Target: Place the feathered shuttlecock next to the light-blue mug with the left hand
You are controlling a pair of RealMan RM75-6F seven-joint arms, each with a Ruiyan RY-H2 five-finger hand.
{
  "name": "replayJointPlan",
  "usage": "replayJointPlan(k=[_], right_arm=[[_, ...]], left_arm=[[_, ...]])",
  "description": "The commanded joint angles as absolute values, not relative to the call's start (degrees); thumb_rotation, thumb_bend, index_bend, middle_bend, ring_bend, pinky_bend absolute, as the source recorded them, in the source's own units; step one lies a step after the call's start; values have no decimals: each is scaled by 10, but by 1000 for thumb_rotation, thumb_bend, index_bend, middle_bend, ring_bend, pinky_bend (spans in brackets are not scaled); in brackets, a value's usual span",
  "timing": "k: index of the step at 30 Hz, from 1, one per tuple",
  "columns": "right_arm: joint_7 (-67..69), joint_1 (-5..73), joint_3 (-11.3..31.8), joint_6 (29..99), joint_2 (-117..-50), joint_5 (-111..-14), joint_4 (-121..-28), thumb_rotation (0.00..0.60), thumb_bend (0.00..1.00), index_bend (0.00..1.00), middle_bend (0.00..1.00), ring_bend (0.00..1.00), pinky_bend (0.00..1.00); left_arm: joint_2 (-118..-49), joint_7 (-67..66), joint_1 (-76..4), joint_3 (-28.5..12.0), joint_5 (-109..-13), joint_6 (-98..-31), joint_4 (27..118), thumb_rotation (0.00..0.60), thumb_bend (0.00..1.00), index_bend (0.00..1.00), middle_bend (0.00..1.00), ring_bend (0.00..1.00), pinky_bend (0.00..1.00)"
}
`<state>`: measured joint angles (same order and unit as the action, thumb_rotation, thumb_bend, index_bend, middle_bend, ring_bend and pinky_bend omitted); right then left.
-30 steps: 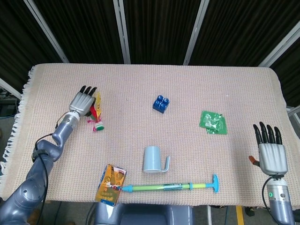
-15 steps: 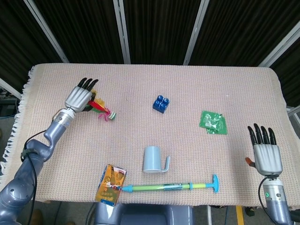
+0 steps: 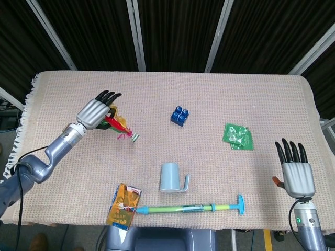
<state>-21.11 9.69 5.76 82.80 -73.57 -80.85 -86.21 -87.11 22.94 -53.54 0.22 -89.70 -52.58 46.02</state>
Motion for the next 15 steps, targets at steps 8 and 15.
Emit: replayJointPlan(k=[8, 15], right_arm=[[-201, 89, 48, 848, -729, -838, -874, 600, 9, 0, 0, 0, 0], [-191, 82, 41, 862, -723, -859, -881, 600, 9, 0, 0, 0, 0]], left_arm=[[-708, 41, -537, -21, -854, -484, 723, 564, 447, 686, 8, 0, 0], [-678, -83, -542, -37, -801, -454, 825, 567, 471, 686, 7, 0, 0]])
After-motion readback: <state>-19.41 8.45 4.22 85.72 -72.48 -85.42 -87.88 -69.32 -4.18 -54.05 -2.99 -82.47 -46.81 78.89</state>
